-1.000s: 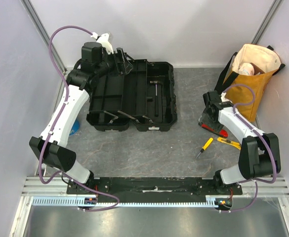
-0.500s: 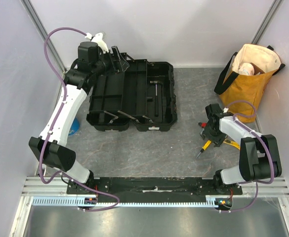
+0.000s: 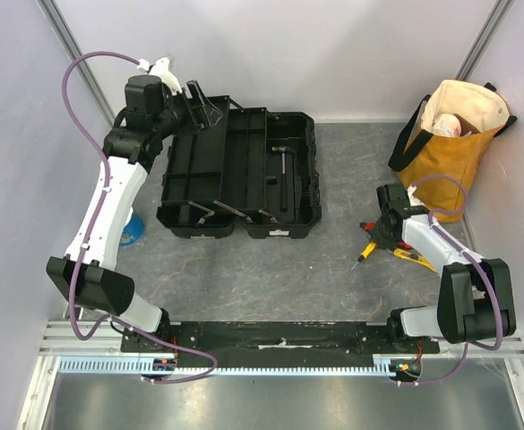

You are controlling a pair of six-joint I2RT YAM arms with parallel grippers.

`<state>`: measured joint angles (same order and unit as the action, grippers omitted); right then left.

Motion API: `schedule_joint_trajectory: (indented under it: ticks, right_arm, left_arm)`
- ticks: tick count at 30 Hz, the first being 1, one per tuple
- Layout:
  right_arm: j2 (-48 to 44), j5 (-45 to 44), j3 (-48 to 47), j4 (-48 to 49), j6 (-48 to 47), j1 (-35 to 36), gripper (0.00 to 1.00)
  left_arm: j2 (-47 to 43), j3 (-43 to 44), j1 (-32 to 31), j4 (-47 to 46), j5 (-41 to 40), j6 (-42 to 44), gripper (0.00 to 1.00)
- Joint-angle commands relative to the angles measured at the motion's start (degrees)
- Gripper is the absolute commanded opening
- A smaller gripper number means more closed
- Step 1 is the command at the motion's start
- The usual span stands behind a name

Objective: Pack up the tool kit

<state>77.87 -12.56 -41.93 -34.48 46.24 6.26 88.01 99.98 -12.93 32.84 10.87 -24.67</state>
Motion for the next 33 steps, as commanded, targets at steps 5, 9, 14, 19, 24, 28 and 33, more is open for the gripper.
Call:
schedule_joint_trajectory:
  ticks: [5,9,14,19,24,28,33]
  right_arm:
    - [-0.5,5.5,-19.7,5.9,-5.0,1.7,0.0]
    - [3.6,12.0,-29.0,11.9,-5.6,5.8,0.0]
    - [10.7,15.5,-37.7,20.7,-6.7,15.8,0.0]
    - [19.0,17.9,-44.8,25.6,-5.0,23.1,0.0]
    - [25.0,17.0,-50.3,28.4,-5.2,28.5,0.0]
    - [29.2,15.9,-54.7,28.3,-6.2,31.5,0.0]
    - [33.0,11.4,-58.4,26.8,-7.8,34.8,0.0]
  left_arm:
    - [-3.5,0.1,1.1,-2.1,1.7,-1.6,0.77]
    - [-4.6,-0.5,1.4,-1.8,2.0,-1.7,0.77]
    - [-6.0,-0.8,1.7,-0.6,2.1,-1.4,0.77]
    - [-7.8,-1.2,1.8,1.3,2.2,-0.4,0.77]
    - [-10.3,-3.4,2.1,1.7,1.7,-0.3,0.77]
    - [-11.4,-4.0,2.1,2.3,1.6,-0.2,0.77]
    - [-11.9,-4.4,2.3,2.8,1.9,0.1,0.77]
